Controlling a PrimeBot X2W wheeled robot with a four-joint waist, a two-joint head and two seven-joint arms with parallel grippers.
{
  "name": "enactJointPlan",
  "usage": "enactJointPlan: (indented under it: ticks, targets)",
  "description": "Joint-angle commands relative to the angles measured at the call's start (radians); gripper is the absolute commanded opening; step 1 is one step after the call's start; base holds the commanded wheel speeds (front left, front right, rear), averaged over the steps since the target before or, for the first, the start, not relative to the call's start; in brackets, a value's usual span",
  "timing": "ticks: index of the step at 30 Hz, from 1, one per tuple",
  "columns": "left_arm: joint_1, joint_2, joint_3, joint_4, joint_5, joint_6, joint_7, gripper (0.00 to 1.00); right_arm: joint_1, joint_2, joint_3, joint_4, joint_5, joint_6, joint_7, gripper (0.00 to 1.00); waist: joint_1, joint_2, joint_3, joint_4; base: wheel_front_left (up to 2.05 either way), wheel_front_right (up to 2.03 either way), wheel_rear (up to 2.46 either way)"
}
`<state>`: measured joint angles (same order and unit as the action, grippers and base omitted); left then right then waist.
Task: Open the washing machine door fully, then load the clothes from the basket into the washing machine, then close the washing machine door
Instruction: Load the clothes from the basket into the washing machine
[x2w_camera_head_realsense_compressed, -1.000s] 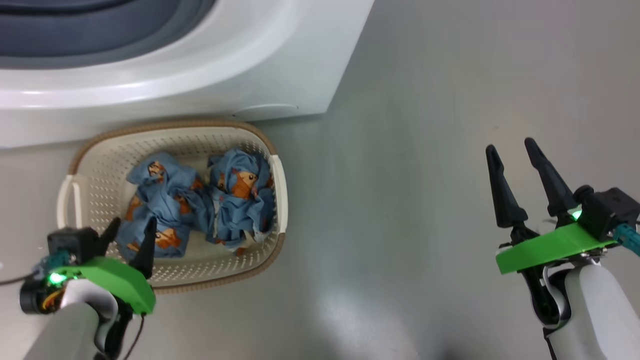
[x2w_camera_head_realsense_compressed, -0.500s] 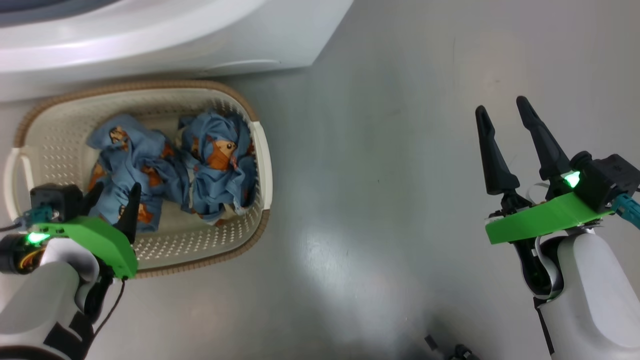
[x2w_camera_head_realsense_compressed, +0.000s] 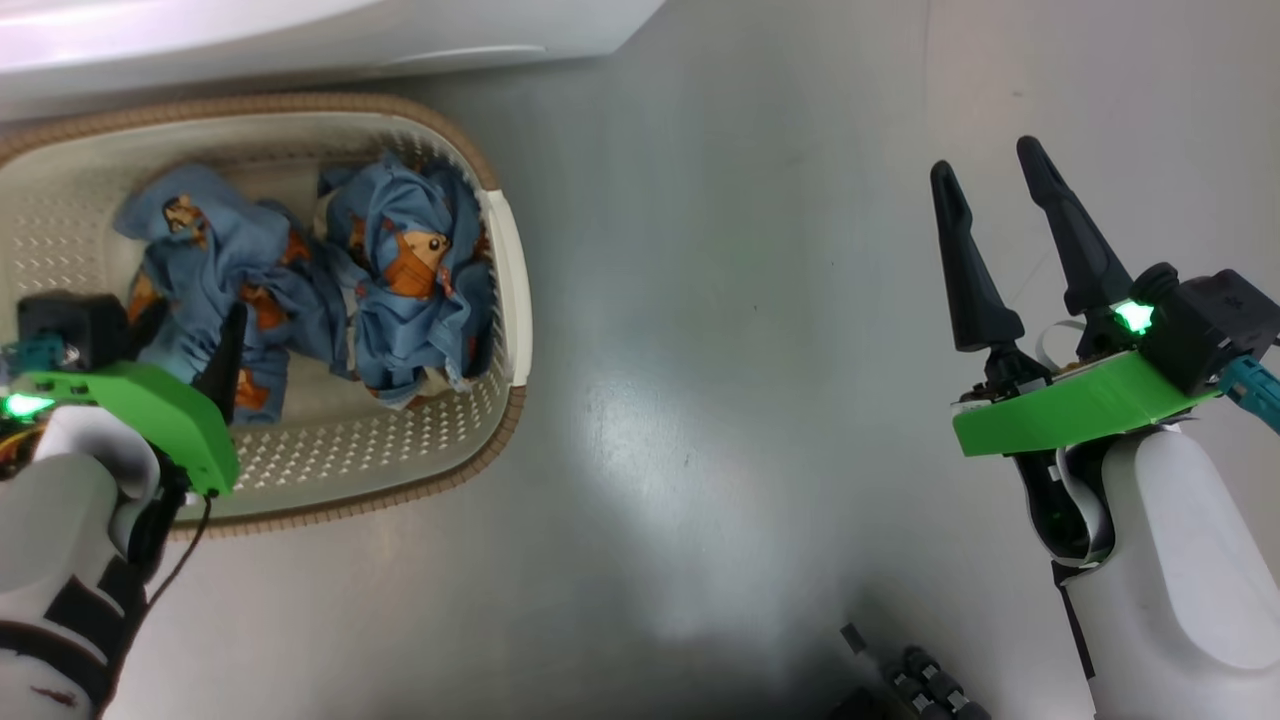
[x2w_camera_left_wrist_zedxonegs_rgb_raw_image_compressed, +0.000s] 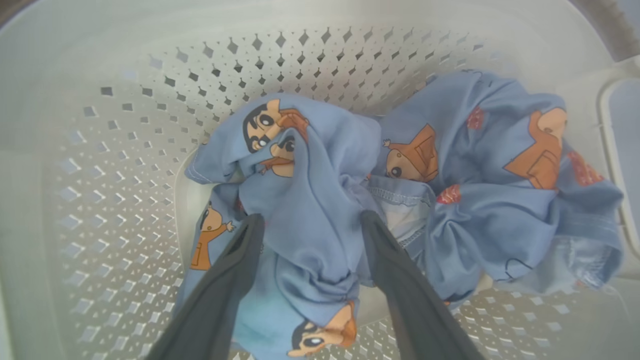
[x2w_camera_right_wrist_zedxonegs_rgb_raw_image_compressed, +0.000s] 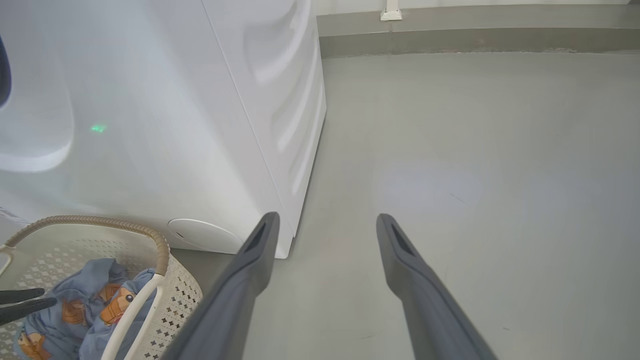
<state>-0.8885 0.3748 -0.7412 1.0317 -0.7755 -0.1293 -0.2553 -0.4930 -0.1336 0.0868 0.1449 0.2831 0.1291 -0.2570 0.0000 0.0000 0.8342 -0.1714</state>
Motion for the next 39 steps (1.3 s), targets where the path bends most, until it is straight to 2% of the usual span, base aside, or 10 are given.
enactJointPlan:
  ticks: [1,16,17,18,19,20,21,30,36,39]
  targets:
    - [-0.004,0.05,0.005,0.008,-0.014,-0.001,-0.006,1.0,0.025,0.006,0.023,-0.022,-0.012,0.002,-0.005,1.0,0.0,0.0,0.018,-0.006,0.0,0.0,0.0]
    - [-0.073,0.092,-0.163,0.062,-0.131,-0.001,0.017,1.0,0.016,0.023,0.052,-0.03,-0.013,0.002,-0.005,1.0,0.0,0.0,0.044,-0.045,0.0,0.0,0.0]
    - [-0.074,0.09,-0.175,0.062,-0.141,-0.001,0.028,0.87,0.017,0.023,0.053,-0.031,-0.013,0.002,-0.005,1.0,0.0,0.0,0.043,-0.046,0.0,0.0,0.0]
    - [-0.074,0.09,-0.175,0.062,-0.141,-0.001,0.028,0.87,0.017,0.023,0.053,-0.031,-0.013,0.002,-0.005,1.0,0.0,0.0,0.043,-0.046,0.0,0.0,0.0]
    - [-0.076,0.089,-0.185,0.062,-0.148,-0.001,0.033,0.49,0.018,0.022,0.054,-0.031,-0.014,0.002,-0.005,1.0,0.0,0.0,0.042,-0.046,0.0,0.0,0.0]
    - [-0.079,0.088,-0.193,0.064,-0.156,-0.001,0.035,0.18,0.019,0.021,0.055,-0.03,-0.014,0.002,-0.005,1.0,0.0,0.0,0.041,-0.046,0.0,0.0,0.0]
    - [-0.08,0.087,-0.201,0.064,-0.166,-0.001,0.037,0.0,0.019,0.02,0.055,-0.03,-0.014,0.002,-0.005,1.0,0.0,0.0,0.04,-0.046,0.0,0.0,0.0]
    - [-0.067,0.076,-0.248,0.066,-0.246,-0.001,0.014,0.0,0.025,0.014,0.054,-0.016,-0.017,0.002,-0.005,1.0,0.0,0.0,-0.013,-0.028,0.0,0.0,0.0]
    - [-0.022,0.055,-0.242,0.06,-0.286,-0.001,-0.004,0.0,0.047,0.002,0.059,0.011,-0.016,0.002,-0.005,1.0,0.0,0.0,-0.096,0.0,0.0,0.0,0.0]
    - [-0.002,0.056,-0.206,0.026,-0.281,-0.001,-0.006,0.0,0.062,-0.008,0.06,0.023,-0.014,0.002,-0.005,1.0,0.0,0.0,-0.143,0.017,0.0,0.0,0.0]
